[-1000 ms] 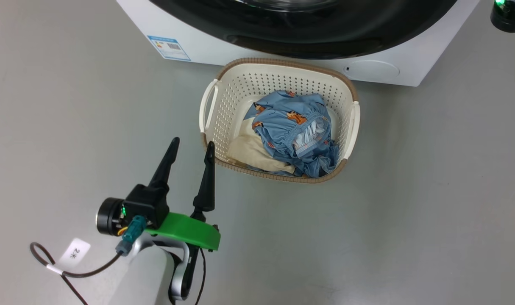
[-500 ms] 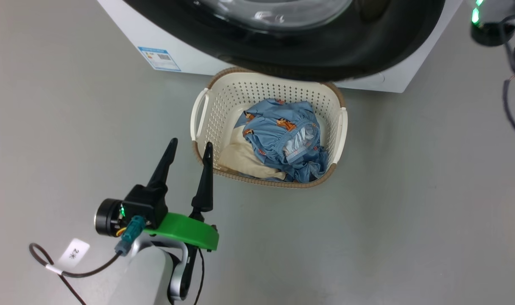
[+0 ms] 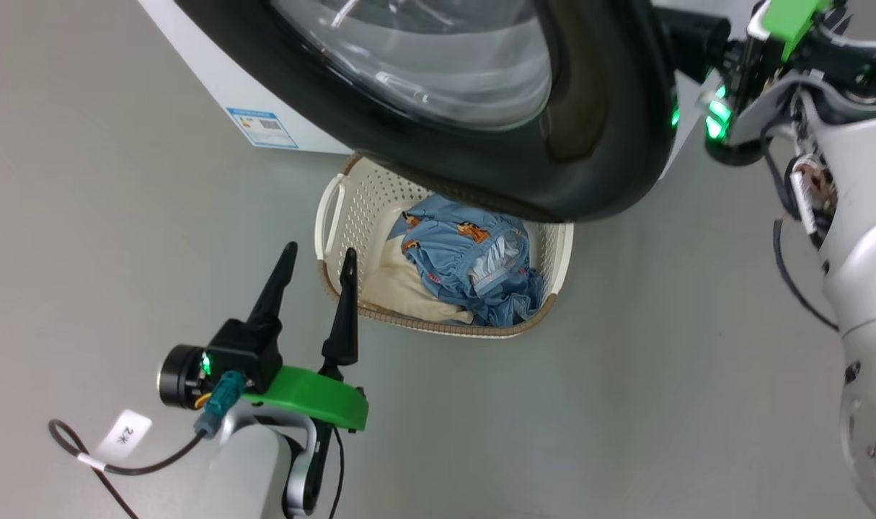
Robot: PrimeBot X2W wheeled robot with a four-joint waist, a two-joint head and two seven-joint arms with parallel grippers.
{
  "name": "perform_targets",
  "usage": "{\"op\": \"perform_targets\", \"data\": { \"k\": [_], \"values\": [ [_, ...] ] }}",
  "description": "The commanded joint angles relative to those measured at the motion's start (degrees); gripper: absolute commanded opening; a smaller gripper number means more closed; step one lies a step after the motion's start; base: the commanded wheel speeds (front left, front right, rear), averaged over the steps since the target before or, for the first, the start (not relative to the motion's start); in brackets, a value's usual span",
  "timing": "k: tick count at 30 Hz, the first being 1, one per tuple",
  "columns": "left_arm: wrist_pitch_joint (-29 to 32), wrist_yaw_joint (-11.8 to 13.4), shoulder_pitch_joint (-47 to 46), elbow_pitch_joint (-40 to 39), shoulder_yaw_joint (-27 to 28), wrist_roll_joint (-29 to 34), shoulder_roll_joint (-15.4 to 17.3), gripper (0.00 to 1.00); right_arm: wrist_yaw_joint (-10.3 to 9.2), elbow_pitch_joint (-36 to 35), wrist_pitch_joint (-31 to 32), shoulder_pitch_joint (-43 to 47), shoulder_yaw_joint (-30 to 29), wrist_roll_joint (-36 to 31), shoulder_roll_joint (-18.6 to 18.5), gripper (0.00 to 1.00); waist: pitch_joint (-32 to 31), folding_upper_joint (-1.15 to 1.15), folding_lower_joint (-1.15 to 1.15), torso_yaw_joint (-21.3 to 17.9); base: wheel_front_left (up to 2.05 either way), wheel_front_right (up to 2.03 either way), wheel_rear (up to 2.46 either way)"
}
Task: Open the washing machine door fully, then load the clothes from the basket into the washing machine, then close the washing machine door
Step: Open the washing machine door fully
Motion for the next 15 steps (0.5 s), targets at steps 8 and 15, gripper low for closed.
{"op": "perform_targets", "data": {
  "k": [8, 15],
  "values": [
    [-0.37, -0.35, 2.31, 0.57, 2.05, 0.71, 1.1, 1.0, 0.26, -9.9, 6.67, 8.88, 3.36, 7.11, 2.62, 0.0, -3.16, 0.0, 0.0, 0.35, 0.0, 0.0, 0.0],
    [-0.37, -0.35, 2.96, 1.4, 2.12, 0.6, 1.1, 1.0, 0.26, -14.18, 5.63, 14.46, 9.93, 15.27, 2.65, 0.0, -4.96, 0.0, 0.0, 0.83, 0.0, 0.0, 0.0]
  ]
}}
